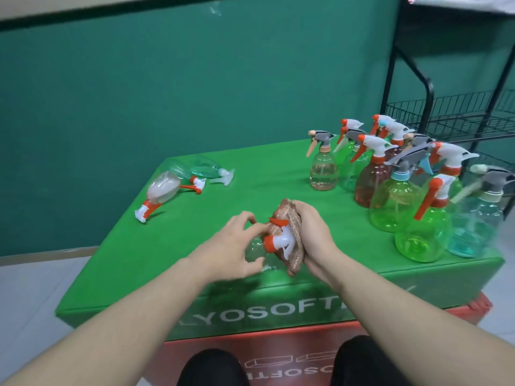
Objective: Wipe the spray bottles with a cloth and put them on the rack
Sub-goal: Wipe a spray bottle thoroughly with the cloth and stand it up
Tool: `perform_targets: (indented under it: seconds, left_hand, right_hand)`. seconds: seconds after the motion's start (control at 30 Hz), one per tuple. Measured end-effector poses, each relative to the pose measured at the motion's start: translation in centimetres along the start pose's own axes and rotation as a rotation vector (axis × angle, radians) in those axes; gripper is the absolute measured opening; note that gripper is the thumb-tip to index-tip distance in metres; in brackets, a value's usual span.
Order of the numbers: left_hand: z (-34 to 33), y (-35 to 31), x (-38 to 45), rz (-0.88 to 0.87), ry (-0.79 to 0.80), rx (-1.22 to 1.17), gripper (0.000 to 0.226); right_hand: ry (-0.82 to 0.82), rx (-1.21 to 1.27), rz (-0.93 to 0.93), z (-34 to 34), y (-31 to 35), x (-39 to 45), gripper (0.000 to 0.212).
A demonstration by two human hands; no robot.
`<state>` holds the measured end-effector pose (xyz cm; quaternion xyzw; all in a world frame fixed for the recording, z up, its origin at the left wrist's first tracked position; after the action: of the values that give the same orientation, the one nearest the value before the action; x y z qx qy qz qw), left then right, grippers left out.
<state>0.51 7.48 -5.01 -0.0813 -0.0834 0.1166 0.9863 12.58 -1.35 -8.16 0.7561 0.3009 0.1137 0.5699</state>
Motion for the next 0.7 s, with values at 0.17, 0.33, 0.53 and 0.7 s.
perform_targets:
  seconds: [0.17,0.33,0.53,0.7]
  left_hand:
    - [-0.8,1.6,0.1,0.041,0.059,0.115,0.067]
    - [-0.9,1.6,0.3,0.008,0.041,0.12,0.072]
    - [-0.9,2.7,0.5,0.033,0.038,0.089,0.075]
    - [-1.1,2.7,1.5,0.054,0.054,0.117,0.069]
  right_hand:
    - [-0.02,0.009,0.001,0.0,-0.3,0.2,0.024]
    - [0.044,0.149,-0.131,-1.5,-1.7,0.3,0.038]
    - [0.159,0.192,-0.201,-3.5,-1.9,0.7,0.041]
    - [0.061,0.087,-0.181,-2.7,-2.2,1.7,0.041]
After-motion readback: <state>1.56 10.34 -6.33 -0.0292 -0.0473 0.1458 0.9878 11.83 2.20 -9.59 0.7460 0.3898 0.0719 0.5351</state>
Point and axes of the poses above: each hand's wrist, its own x-axis towards the middle knuckle, its own z-axis out of the back of the hand, y = z × x, the point moved 9 cm from there along x, towards the middle knuckle, and after that the axes turned 4 degrees about -y, right-handed, at the moved point
